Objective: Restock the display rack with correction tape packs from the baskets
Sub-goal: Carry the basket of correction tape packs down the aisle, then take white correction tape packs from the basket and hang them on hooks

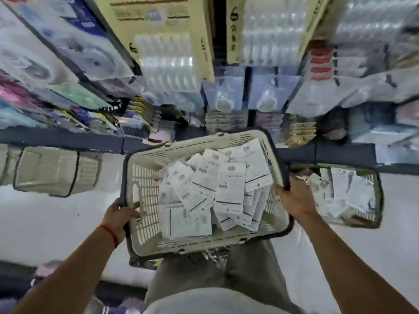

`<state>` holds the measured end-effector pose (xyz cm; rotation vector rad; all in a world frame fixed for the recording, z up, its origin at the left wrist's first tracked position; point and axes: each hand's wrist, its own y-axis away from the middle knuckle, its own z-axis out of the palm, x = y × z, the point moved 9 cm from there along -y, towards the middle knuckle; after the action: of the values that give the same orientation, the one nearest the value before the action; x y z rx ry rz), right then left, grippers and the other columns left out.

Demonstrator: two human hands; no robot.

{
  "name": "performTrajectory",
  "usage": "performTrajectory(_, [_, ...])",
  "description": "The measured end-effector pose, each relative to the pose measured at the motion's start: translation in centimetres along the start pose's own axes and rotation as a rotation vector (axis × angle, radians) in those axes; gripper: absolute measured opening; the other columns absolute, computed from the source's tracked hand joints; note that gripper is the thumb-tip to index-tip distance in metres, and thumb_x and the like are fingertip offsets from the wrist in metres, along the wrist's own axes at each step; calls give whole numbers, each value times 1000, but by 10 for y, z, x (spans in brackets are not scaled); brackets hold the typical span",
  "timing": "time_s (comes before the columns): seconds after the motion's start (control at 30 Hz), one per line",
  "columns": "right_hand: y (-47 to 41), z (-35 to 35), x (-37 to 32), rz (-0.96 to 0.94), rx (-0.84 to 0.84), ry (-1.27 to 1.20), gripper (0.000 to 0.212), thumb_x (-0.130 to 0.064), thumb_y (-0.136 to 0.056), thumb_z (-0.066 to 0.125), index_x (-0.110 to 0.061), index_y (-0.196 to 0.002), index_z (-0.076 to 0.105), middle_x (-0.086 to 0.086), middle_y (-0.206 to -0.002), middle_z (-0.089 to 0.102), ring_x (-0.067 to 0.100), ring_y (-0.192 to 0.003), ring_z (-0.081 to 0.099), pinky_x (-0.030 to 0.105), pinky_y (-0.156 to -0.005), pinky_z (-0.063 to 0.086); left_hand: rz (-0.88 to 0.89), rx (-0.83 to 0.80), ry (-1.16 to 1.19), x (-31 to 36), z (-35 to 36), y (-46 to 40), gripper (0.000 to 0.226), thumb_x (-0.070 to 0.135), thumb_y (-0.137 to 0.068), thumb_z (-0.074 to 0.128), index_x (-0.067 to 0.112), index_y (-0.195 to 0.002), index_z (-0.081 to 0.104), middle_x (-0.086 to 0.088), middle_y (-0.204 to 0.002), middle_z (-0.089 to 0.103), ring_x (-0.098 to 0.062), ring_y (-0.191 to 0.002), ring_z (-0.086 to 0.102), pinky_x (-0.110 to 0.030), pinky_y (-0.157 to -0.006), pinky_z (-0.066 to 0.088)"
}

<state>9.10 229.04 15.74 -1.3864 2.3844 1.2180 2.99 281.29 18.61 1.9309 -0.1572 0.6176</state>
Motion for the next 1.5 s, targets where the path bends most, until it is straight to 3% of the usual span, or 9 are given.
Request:
performTrajectory(0.1, [11, 10, 47, 165, 121, -40, 29, -31, -97, 69, -5, -111, 70, 23, -102, 73, 43, -94, 71, 48, -80, 57, -34, -84, -92, -5, 33, -20, 58, -31, -91, 44, 3, -137, 49, -25, -138, 60, -47, -112, 64, -39, -61, 63])
performTrajectory(0.33, [-27, 109, 167, 499, 144, -248, 33, -22, -97, 66, 5, -116, 67, 30, -110, 71, 47, -103, 68, 43, -80, 51, 20, -33, -459, -46, 96, -109, 54, -26, -89, 58, -1, -136, 55, -22, -138, 65, -48, -125, 61, -66, -100, 52])
performTrajectory(0.5, [-96, 198, 241, 550, 151, -257, 35, -26, -96, 67, 4, -115, 66, 29, -113, 70, 47, -104, 68, 45, -81, 53, 2, 34, -536, -117, 141, -219, 47, -22, -88, 63, 11, -120, 58, -19, -132, 68, -48, -124, 62, -73, -99, 51])
performTrajectory(0.6, [-139, 244, 280, 513, 141, -221, 38, -28, -99, 64, 6, -116, 61, 32, -118, 66, 49, -109, 65, 48, -84, 51, 17, 80, -569, -160, 169, -276, 44, -20, -87, 67, 20, -102, 57, -17, -127, 71, -44, -114, 68, -64, -85, 61])
performTrajectory(0.7, [-174, 279, 295, 389, 93, -175, 38, -29, -105, 58, 7, -117, 59, 36, -117, 65, 50, -106, 64, 40, -75, 41, 102, 107, -590, -182, 192, -319, 47, -17, -87, 67, 25, -85, 46, -10, -121, 74, -29, -88, 70, -25, -46, 55])
performTrajectory(0.83, [-191, 300, 308, 343, 134, -174, 35, -29, -106, 56, 5, -115, 54, 37, -113, 64, 50, -105, 63, 44, -75, 43, 189, 137, -608, -201, 209, -364, 41, -9, -83, 71, 23, -88, 47, -18, -118, 73, -30, -97, 71, -47, -82, 63])
performTrajectory(1.0, [-187, 323, 306, 325, 235, -170, 52, -41, -101, 61, -1, -127, 40, 26, -107, 64, 44, -92, 64, 42, -69, 44, 439, 204, -859, -201, 227, -385, 31, 20, -94, 61, 17, -107, 33, -17, -89, 57, -37, -78, 53, -44, -69, 38])
performTrajectory(1.23, [-188, 325, 306, 217, 410, -135, 46, -32, -95, 69, -35, -99, 23, 4, -83, 53, 27, -70, 49, 36, -68, 39, 674, 306, -860, -201, 229, -388, 33, 11, -93, 63, 18, -106, 34, -10, -83, 53, -29, -71, 46, -42, -65, 37])
performTrajectory(1.5, [-191, 318, 287, 94, 514, -101, 36, -46, -87, 45, -16, -104, 31, 17, -86, 55, 33, -71, 49, 40, -70, 36, 768, 278, -828, -197, 234, -402, 34, 2, -89, 59, 8, -116, 38, -10, -73, 53, -26, -61, 41, -42, -65, 41])
